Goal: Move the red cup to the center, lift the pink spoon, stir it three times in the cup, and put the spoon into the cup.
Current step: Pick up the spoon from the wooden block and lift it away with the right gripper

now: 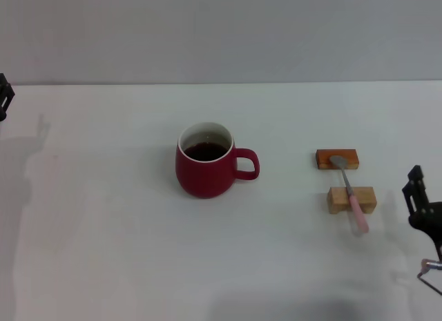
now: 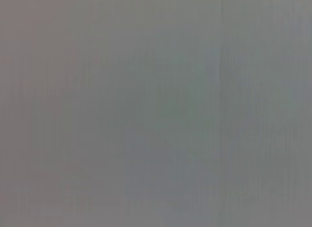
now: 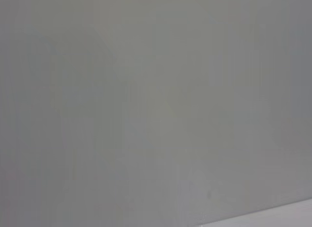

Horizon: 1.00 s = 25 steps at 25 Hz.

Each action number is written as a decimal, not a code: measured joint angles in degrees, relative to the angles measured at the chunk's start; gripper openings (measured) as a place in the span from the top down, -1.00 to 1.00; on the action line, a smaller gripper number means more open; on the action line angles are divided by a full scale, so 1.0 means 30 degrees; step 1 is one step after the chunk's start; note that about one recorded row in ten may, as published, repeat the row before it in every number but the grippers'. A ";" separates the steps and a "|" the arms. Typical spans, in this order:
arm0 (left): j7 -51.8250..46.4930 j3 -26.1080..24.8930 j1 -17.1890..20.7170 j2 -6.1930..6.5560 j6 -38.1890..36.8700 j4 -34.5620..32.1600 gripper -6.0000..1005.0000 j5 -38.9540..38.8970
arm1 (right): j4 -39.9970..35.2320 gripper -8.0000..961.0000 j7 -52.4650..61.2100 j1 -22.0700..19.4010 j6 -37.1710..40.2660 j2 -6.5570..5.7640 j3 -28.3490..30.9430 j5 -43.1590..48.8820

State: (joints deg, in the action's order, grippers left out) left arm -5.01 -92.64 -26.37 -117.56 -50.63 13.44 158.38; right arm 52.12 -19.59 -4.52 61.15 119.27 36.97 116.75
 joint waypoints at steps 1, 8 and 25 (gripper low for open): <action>0.0000 0.0000 0.0000 0.0005 -0.0005 0.0001 -0.65 -0.0001 | 0.0000 -0.33 0.0000 0.0000 0.0000 0.0000 0.0000 0.0000; 0.0192 0.0000 0.0002 0.0017 -0.0065 0.0021 -0.65 0.0000 | 0.0000 -0.33 -0.0002 -0.0032 0.0375 -0.0001 -0.1166 -0.0195; 0.0234 0.0000 0.0097 0.0018 -0.0141 0.0179 -0.65 0.0140 | -0.0797 -0.33 0.0000 0.0145 0.1084 0.0023 -0.2881 -0.1393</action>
State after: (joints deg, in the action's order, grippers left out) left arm -4.30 -92.64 -26.08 -117.51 -51.05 13.97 158.80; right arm 49.73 -19.59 -4.08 64.40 119.34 28.33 112.58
